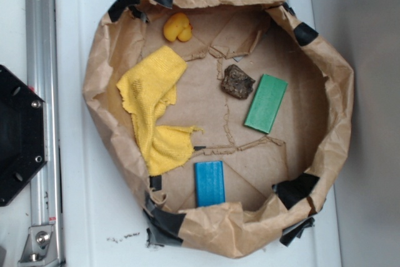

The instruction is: Grab the blue block.

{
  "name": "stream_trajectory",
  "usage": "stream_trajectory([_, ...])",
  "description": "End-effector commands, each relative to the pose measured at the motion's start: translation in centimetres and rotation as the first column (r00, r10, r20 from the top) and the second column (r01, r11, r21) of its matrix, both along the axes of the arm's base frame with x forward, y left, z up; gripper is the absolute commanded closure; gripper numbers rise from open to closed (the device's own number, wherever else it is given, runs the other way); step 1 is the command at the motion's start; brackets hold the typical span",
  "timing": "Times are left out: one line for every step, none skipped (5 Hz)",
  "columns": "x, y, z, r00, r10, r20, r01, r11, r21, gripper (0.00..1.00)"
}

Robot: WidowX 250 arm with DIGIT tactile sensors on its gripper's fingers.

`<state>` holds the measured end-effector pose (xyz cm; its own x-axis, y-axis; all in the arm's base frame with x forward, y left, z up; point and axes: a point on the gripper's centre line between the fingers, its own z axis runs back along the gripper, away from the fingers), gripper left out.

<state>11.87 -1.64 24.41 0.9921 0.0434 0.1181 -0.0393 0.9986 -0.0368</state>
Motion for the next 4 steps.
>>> stream_trajectory([0.0,0.0,0.0,1.000,0.000,0.000,0.000,1.000,0.000,0.00])
stream_trajectory([5.0,0.0,-2.4,0.995,0.102,0.010,-0.101,0.994,-0.046,0.00])
stream_trajectory([9.5,-0.2,-4.1,0.970,0.238,0.045,-0.237,0.971,-0.018,0.00])
stream_trajectory([11.4,0.8,-7.0,0.881,0.471,-0.033,-0.472,0.882,-0.013,0.00])
